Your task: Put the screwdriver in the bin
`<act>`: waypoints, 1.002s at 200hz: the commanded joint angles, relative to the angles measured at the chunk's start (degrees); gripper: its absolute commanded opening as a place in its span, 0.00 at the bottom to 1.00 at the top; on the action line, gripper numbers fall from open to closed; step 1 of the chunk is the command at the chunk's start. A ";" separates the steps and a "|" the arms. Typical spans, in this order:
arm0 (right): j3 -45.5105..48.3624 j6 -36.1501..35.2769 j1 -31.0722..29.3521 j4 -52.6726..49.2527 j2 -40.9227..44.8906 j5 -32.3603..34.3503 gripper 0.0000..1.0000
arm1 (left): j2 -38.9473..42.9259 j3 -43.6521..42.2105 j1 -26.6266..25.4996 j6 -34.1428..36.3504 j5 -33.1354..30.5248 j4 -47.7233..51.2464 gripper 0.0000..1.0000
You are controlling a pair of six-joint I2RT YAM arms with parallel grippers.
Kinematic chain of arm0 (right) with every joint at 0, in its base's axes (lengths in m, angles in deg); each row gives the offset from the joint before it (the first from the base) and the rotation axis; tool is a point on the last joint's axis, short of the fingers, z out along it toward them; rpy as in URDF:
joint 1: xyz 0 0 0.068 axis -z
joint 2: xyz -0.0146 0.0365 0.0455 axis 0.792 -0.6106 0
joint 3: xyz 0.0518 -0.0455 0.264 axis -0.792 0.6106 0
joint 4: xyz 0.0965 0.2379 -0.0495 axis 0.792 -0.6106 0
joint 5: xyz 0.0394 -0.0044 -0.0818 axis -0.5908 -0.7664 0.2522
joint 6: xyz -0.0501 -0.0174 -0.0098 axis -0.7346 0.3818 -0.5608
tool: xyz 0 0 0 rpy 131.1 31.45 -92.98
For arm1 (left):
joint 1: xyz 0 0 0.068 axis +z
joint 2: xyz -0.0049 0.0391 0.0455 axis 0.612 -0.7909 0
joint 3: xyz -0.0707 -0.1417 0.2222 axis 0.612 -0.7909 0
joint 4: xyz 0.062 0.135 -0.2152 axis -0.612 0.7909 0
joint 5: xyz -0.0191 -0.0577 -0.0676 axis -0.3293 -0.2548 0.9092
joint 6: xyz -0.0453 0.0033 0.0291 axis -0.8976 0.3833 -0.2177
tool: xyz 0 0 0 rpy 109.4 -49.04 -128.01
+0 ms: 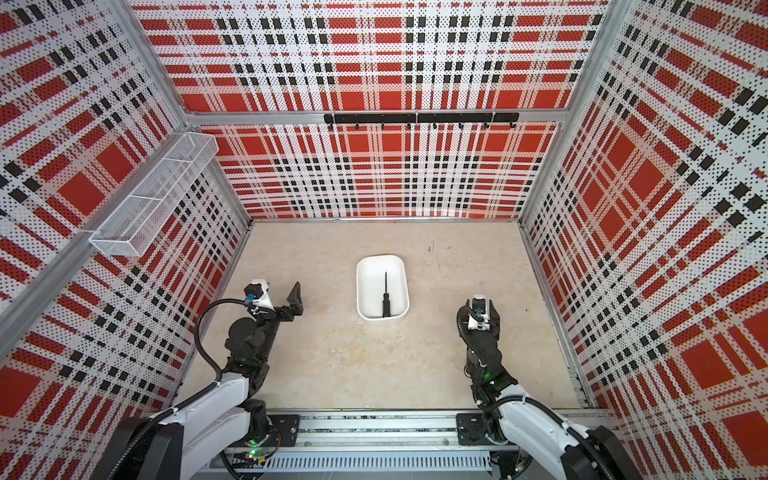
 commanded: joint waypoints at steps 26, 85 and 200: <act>1.03 0.67 7.89 23.20 -14.11 -6.45 0.62 | -6.17 -3.56 3.89 5.31 -0.54 -19.72 0.98; -6.79 -3.37 9.44 36.69 -34.93 -11.83 0.64 | -17.75 -3.74 8.07 2.06 0.82 -28.87 0.98; -16.35 8.17 22.90 20.87 -41.15 -30.29 0.69 | -34.13 5.12 10.04 1.92 3.85 -28.55 0.98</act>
